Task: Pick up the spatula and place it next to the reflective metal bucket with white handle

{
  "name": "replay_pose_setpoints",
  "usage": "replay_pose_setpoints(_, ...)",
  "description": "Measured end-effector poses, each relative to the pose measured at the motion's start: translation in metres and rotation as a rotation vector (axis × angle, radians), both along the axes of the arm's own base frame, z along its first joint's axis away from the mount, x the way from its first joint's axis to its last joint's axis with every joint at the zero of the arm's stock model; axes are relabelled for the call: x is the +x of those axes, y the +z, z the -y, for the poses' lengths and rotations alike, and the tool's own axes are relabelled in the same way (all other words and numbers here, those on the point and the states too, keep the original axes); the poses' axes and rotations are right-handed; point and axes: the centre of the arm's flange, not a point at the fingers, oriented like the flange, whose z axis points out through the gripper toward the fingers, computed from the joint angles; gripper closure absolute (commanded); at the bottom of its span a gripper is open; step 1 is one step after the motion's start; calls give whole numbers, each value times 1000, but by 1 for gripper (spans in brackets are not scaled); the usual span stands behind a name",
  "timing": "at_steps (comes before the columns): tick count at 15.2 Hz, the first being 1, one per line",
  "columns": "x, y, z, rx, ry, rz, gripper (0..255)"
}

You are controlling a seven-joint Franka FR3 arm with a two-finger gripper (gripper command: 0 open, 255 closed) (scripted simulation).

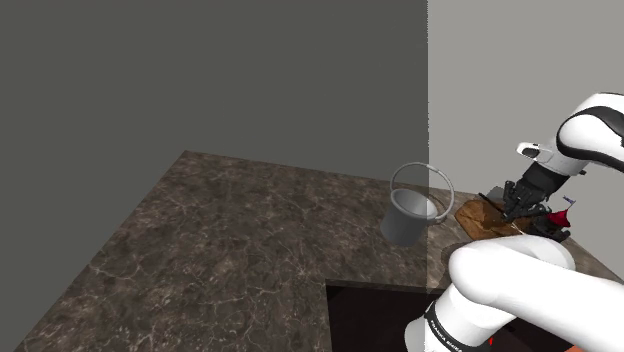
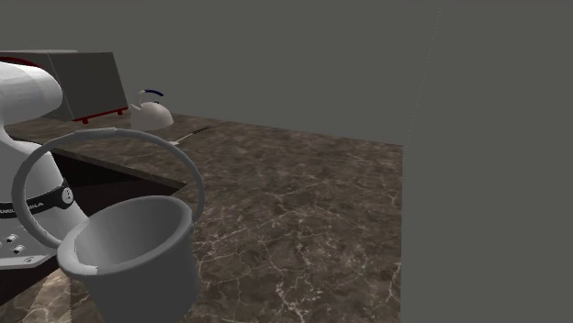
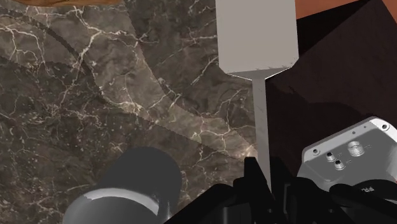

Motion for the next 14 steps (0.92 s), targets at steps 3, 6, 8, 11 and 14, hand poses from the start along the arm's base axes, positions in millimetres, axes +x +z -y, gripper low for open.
replay_pose_setpoints(3, 1, -16, -1, 0, 0, 0, 255)
replay_pose_setpoints(6, 0, -31, -1, 0, 0, 0, 255)
replay_pose_setpoints(8, 2, -42, -1, 0, 0, 0, 255)
replay_pose_setpoints(11, 2, -59, -1, 0, 0, 0, 255)
replay_pose_setpoints(14, -1, -73, 0, 0, 0, 0, 255)
